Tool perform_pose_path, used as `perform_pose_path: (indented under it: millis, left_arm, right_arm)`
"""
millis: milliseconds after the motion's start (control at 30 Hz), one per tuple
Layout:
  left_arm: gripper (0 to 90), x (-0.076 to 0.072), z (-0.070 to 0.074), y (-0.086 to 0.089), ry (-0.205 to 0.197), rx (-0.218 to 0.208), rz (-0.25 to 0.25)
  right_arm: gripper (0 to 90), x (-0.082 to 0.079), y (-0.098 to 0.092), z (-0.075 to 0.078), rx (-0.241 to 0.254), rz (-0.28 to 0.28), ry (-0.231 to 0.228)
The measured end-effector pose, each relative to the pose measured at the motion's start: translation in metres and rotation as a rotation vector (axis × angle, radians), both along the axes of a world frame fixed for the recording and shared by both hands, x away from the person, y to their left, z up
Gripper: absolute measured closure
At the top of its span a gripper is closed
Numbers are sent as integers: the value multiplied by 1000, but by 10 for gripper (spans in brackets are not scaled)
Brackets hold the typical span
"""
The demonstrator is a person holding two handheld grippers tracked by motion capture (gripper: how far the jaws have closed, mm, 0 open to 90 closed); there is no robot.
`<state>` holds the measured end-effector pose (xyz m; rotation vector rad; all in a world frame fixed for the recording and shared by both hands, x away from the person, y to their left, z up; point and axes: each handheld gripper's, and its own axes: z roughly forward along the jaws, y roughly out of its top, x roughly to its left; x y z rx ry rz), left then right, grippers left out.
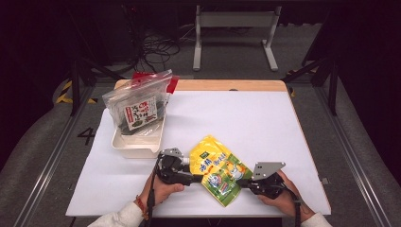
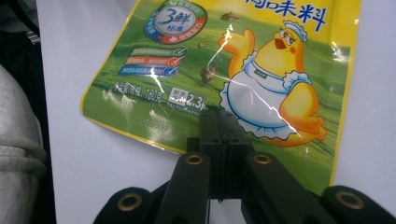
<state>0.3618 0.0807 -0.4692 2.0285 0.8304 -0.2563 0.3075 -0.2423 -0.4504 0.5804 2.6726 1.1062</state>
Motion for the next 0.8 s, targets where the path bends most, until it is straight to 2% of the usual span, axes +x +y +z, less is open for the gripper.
perform_pose_path:
  millis: [100,133,167,200,233,267,300,333,367,400,467,500,533,600,667,700,800]
  left_arm:
    - [395,4,0,-10,-2,-12,-9]
    - [411,5,-2,-21,3,-30,-12]
    - [417,5,-2,-21,3,-30,-12]
    - [417,6,-1,-24,-10,-38,-16]
    - [446,7,0,-26,-27,-59,-1]
    - [518,8,1,-28,-35,-71,7]
    - [562,9,2,-29,-50,-73,15]
    - [661,10,4,-30,-68,-78,18]
    - [687,10,4,-30,-68,-78,18]
    - [687,11,5,-29,-93,-82,15]
    - [766,8,9,-31,-133,-87,7]
    - [802,6,12,-31,-171,-87,-5]
    - [826,4,16,-32,-187,-91,-9]
    - [839,0,25,-30,-227,-107,-24]
    - [844,-3,35,-28,-294,-119,-42]
    - [847,-6,40,-28,-308,-125,-51]
    - [855,-13,52,-26,-383,-121,-72]
  right_arm:
    - [900,0,1,0,-4,-2,-1]
    - [900,-1,1,0,-14,6,-6]
    - [900,-1,1,0,-14,6,-6]
    - [900,-1,1,0,-14,7,-8]
    - [900,-1,1,-1,-15,10,-7]
    - [900,-1,0,-2,-15,12,-7]
    - [900,-1,0,-2,-14,11,-8]
    - [900,-2,0,-2,-15,12,-8]
    - [899,-2,0,-2,-17,13,-9]
    - [899,-2,0,-2,-17,13,-9]
    - [897,-3,-1,-3,-16,16,-6]
    - [891,-4,-1,-3,-18,17,-7]
    - [849,-4,-1,-3,-15,19,-8]
    - [803,-6,-2,0,13,31,3]
    - [770,-7,-5,5,43,29,-10]
    - [740,-7,-6,8,66,30,-13]
    - [666,-7,-13,15,106,14,-26]
